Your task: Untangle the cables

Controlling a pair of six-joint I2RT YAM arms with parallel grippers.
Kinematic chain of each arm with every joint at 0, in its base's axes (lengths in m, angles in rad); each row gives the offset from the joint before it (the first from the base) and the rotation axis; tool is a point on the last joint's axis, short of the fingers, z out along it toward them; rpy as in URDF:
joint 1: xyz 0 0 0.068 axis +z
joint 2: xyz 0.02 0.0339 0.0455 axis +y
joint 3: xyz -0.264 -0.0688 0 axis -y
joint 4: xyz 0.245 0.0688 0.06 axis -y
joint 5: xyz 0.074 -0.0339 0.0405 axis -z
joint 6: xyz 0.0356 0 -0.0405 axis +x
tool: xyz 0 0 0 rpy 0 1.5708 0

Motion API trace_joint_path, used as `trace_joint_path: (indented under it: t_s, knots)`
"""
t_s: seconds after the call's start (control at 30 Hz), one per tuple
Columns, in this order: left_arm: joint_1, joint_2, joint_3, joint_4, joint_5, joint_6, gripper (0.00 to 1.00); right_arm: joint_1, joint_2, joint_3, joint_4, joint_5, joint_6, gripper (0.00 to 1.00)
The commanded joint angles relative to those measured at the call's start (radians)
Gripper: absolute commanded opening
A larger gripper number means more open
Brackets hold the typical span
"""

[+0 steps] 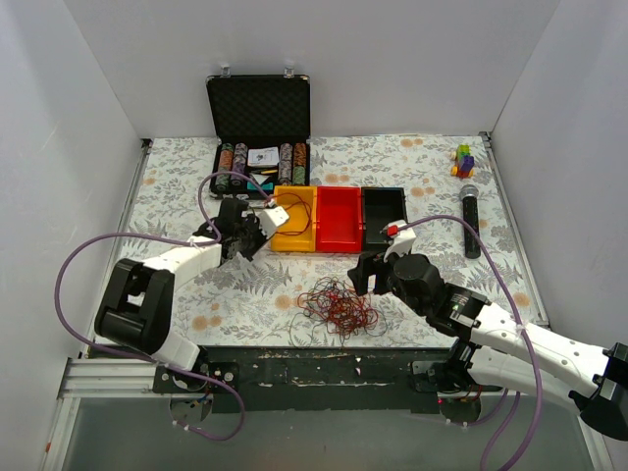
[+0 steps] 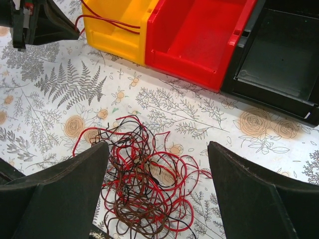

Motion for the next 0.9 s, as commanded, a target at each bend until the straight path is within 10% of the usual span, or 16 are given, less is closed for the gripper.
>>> trace_joint_path:
  t_s: [0.0, 0.87]
  knots:
    - [-0.003, -0.106, 0.071, -0.053, 0.023, -0.008, 0.00, -0.003, -0.007, 0.003, 0.051, -0.005, 0.013, 0.89]
    - [-0.126, 0.150, 0.357, -0.001, -0.071, -0.165, 0.00, -0.005, -0.077, -0.010, 0.006, 0.027, 0.030, 0.88]
